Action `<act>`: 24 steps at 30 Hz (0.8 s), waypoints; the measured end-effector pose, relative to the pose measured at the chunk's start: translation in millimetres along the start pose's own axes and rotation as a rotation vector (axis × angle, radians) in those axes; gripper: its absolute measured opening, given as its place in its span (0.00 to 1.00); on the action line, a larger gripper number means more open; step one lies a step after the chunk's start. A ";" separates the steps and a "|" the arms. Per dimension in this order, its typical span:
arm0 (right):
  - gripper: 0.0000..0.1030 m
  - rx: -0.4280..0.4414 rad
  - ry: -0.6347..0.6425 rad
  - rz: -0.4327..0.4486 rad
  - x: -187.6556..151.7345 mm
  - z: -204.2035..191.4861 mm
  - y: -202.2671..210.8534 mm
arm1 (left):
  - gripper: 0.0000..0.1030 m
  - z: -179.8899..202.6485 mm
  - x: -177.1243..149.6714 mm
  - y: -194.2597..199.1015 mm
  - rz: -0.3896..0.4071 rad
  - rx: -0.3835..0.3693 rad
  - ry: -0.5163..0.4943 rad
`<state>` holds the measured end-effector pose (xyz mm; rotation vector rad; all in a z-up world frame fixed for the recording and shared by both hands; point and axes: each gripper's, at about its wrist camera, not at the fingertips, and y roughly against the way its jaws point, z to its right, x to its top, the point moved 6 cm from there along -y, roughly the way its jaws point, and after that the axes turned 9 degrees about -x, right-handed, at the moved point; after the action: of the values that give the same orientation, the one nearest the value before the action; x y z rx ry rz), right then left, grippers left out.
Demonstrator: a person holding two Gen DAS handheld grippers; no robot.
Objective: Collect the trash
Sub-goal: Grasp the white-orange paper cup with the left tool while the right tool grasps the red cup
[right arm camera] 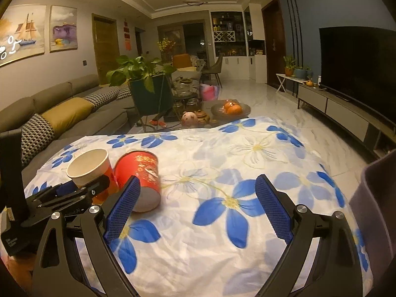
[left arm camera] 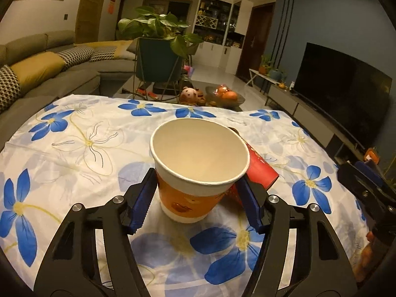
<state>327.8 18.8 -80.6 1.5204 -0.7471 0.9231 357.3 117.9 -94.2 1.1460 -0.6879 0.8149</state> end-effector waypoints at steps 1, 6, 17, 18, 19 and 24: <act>0.88 0.008 0.001 -0.003 -0.2 -2.8 -1.2 | 0.60 -1.1 0.3 1.0 0.003 -0.005 0.005; 0.88 0.026 0.021 -0.027 0.5 -23.9 -16.8 | 0.58 -14.5 1.0 26.8 0.031 0.062 0.012; 0.87 0.053 0.085 -0.072 -4.1 -79.3 -62.3 | 0.59 -56.4 -11.9 89.5 0.096 0.166 0.039; 0.85 0.055 0.090 -0.078 -5.2 -82.6 -65.6 | 0.59 -59.0 -11.9 90.7 0.097 0.166 0.043; 0.83 0.055 0.094 -0.084 -6.6 -84.6 -67.4 | 0.59 -61.5 -12.1 91.8 0.099 0.166 0.048; 0.76 0.062 0.114 -0.121 -12.3 -92.1 -78.1 | 0.59 -67.5 -15.8 90.6 0.096 0.150 0.070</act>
<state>375.5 121.0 -125.7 1.5359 -0.5435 0.9409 276.6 197.4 -80.0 1.2201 -0.6350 0.9967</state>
